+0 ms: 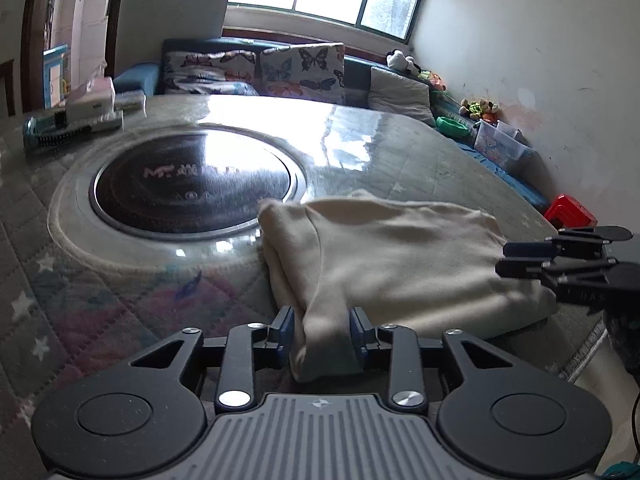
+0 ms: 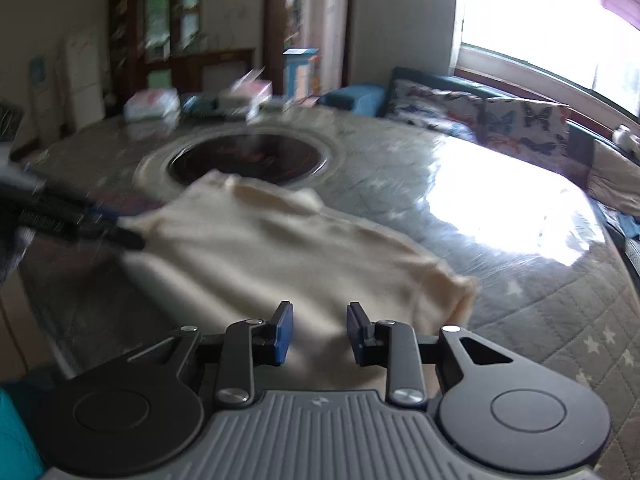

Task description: Fold clothes

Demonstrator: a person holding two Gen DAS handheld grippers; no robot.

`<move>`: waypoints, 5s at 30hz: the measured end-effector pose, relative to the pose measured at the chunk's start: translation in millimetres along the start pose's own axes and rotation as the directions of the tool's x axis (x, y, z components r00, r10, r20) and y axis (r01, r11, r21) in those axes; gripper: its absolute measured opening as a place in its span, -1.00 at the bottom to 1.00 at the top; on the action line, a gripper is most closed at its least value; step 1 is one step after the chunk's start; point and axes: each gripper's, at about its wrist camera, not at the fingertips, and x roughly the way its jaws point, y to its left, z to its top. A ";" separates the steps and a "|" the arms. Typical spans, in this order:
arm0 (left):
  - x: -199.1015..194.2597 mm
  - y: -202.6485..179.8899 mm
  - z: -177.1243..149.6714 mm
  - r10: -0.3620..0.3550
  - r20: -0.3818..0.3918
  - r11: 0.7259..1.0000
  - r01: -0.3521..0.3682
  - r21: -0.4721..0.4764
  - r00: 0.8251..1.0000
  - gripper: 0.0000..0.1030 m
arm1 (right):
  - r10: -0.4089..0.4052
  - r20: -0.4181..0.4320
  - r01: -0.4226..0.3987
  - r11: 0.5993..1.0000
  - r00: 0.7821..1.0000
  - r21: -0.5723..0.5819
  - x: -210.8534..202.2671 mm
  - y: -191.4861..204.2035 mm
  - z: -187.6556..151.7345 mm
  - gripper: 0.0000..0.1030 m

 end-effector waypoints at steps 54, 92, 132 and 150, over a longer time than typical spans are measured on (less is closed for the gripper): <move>49.1 -3.6 48.5 0.102 0.062 0.994 -0.104 0.018 0.993 -0.04 | -0.060 0.023 0.059 0.997 0.998 0.057 70.9 1.5 31.5 -0.43; 6.7 50.0 27.8 0.043 0.000 0.952 -0.041 -0.304 0.999 0.33 | 0.206 -0.037 -0.201 0.880 0.978 -0.430 60.9 167.5 24.4 -0.14; 55.8 61.6 23.3 -0.197 -0.054 0.766 0.119 -0.631 0.979 -0.66 | 0.182 0.094 -0.186 0.981 0.979 0.044 -0.9 53.1 18.5 -0.53; 55.5 46.6 32.0 -0.128 -0.078 0.839 0.066 -0.541 0.989 -0.66 | -0.147 0.047 0.111 0.887 0.988 0.448 29.8 -80.8 -26.6 -0.19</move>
